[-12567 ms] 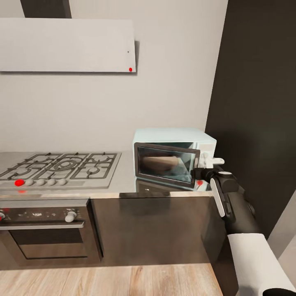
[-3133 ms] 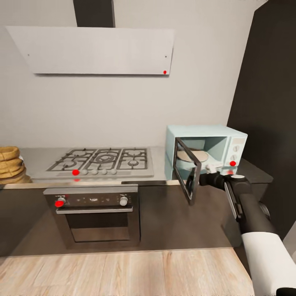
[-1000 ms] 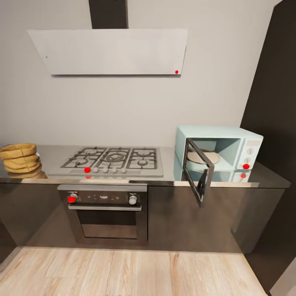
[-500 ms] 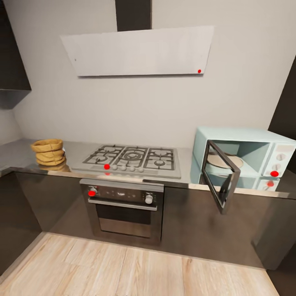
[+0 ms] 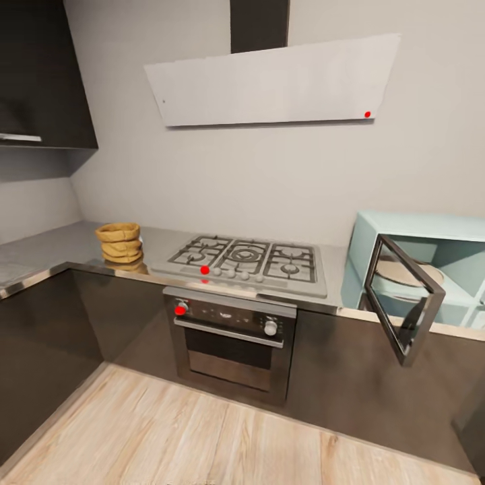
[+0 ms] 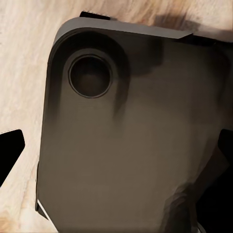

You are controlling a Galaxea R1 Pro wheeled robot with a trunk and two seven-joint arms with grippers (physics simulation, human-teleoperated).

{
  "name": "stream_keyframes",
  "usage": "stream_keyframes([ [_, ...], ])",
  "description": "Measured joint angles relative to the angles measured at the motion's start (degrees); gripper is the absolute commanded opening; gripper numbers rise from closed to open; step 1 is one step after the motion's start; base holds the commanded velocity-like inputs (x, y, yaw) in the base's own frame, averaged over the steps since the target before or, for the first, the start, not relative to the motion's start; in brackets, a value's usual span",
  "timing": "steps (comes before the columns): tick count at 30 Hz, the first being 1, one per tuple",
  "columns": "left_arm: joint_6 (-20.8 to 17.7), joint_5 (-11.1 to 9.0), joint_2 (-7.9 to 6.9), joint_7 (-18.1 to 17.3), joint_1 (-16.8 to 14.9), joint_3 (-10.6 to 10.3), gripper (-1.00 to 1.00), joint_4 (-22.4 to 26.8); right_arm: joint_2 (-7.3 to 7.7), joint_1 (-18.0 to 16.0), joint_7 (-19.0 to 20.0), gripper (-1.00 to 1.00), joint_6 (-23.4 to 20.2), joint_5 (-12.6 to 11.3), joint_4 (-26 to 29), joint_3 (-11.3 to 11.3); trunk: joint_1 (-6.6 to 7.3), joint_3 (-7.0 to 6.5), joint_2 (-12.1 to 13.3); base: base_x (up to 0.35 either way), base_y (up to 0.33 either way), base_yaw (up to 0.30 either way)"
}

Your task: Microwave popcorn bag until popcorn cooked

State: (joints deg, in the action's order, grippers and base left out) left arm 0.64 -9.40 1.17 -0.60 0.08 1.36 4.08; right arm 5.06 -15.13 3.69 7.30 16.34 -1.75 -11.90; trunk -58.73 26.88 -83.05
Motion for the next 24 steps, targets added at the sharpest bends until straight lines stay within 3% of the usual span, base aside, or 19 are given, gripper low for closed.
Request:
stream_keyframes([
  [8,0.00,-0.04,-0.04,-0.03,0.00,-0.04,1.00,0.00,-0.08,0.00,-0.01,1.00,0.04,0.00,0.00,0.01,0.00,0.00,0.00,0.000,0.000,0.247],
  [17,0.00,-0.04,-0.04,-0.02,0.00,-0.01,1.00,0.00,0.10,0.00,0.21,1.00,-0.22,0.06,0.00,0.08,0.00,0.00,0.00,0.000,0.000,0.017],
  [24,0.00,0.03,-0.04,-0.12,0.00,-0.05,1.00,0.00,0.09,0.00,0.18,1.00,-0.52,0.17,0.00,0.09,0.01,0.00,0.00,0.074,0.261,0.000],
])
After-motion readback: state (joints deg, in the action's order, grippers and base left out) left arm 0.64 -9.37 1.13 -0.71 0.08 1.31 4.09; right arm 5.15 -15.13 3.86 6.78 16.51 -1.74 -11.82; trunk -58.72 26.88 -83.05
